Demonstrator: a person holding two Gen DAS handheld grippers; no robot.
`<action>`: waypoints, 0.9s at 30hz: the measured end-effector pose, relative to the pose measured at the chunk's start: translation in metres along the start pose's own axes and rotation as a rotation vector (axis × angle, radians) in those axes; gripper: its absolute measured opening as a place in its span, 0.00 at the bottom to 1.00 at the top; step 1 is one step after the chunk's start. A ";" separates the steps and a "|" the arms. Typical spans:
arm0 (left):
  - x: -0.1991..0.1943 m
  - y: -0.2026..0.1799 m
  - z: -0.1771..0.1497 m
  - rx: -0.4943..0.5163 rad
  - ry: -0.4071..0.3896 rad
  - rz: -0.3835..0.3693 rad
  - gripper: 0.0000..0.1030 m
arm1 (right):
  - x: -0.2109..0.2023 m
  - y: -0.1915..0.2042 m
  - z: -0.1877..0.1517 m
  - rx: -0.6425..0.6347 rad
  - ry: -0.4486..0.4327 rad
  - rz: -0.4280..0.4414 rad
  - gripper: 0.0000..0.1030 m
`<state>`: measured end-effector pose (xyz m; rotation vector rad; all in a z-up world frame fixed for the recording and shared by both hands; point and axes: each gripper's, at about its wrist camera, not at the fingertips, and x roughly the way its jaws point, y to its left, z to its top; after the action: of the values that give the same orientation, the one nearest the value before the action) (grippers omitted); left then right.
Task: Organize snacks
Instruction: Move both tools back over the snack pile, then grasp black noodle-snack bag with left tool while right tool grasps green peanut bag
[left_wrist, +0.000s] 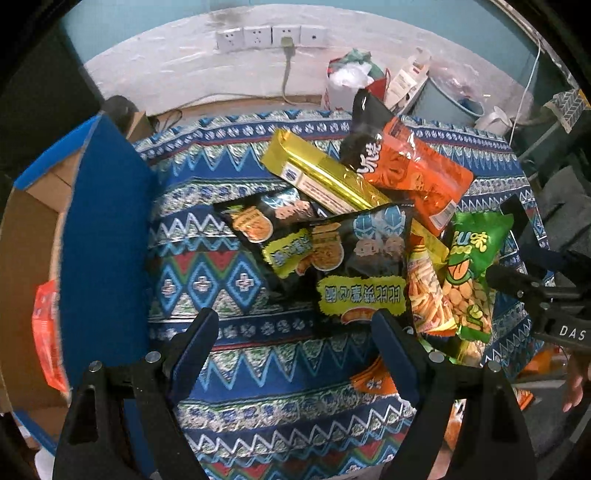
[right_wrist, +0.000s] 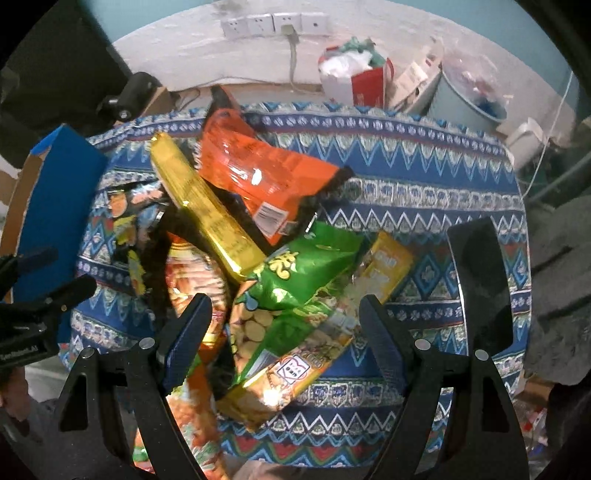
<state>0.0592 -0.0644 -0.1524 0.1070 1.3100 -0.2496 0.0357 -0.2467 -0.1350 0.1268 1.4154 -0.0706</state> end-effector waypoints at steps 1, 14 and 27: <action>0.003 -0.001 0.001 -0.004 0.008 -0.005 0.84 | 0.003 -0.001 0.001 0.004 0.004 -0.002 0.79; 0.022 -0.017 0.019 -0.021 0.031 -0.043 0.84 | 0.039 -0.012 0.009 0.035 0.035 0.042 0.79; 0.049 -0.022 0.029 -0.069 0.052 -0.105 0.86 | 0.063 -0.004 0.015 -0.016 0.023 0.068 0.73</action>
<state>0.0928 -0.0982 -0.1906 -0.0136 1.3760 -0.2920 0.0600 -0.2509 -0.1953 0.1627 1.4334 -0.0017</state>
